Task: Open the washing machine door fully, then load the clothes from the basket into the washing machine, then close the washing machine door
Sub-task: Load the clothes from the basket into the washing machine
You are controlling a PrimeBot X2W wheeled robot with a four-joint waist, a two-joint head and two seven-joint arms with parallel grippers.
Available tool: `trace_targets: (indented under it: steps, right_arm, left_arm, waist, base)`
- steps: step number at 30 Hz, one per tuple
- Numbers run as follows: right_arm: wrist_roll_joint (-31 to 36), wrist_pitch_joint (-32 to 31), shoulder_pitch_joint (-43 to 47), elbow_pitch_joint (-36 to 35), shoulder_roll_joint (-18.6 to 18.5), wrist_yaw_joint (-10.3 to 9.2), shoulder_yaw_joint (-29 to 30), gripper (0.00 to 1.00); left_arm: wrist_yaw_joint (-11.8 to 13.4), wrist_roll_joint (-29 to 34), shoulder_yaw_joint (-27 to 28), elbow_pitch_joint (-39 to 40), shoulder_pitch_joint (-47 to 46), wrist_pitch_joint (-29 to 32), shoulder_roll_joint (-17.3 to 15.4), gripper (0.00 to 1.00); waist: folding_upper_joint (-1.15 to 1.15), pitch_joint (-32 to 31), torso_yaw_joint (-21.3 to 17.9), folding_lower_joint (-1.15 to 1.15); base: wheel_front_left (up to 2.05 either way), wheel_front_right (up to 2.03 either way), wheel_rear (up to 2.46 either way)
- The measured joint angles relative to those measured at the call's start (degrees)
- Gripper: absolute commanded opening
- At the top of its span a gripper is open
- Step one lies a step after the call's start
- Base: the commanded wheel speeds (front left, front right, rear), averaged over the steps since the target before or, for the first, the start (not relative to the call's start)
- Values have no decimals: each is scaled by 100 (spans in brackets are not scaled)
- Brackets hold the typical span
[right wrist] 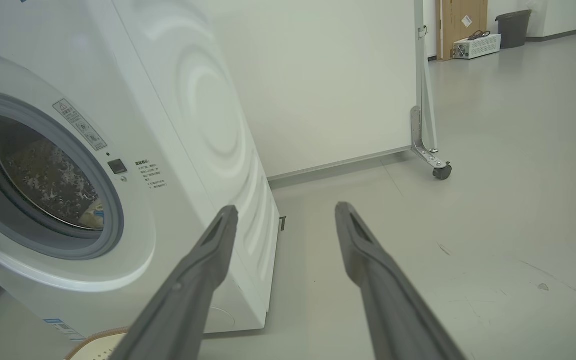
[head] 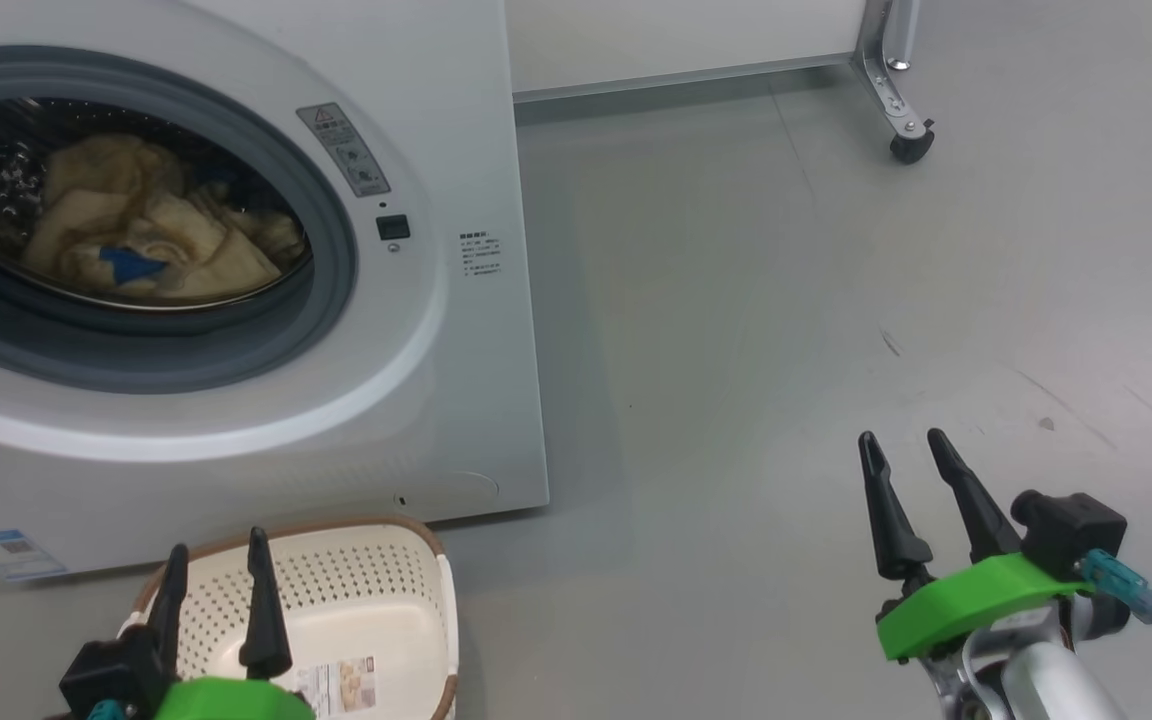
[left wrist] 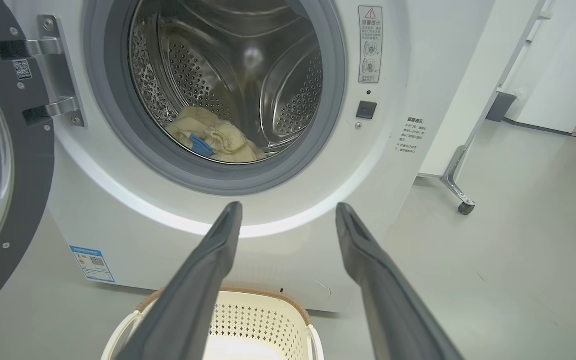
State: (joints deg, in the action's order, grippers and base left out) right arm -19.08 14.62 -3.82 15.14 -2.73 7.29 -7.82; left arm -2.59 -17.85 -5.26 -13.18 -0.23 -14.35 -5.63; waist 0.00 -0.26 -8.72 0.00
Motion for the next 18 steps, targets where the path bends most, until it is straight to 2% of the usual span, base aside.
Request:
trace_targets:
  steps: [18]
  right_arm:
    - [405, 0, -1, -1, 0, 0, 3, 100]
  left_arm:
    - [-246, 416, 388, -190, -55, 0, 218, 100]
  waist:
    - [0, -10, 61, 0]
  base:
    - [0, 0, 0]
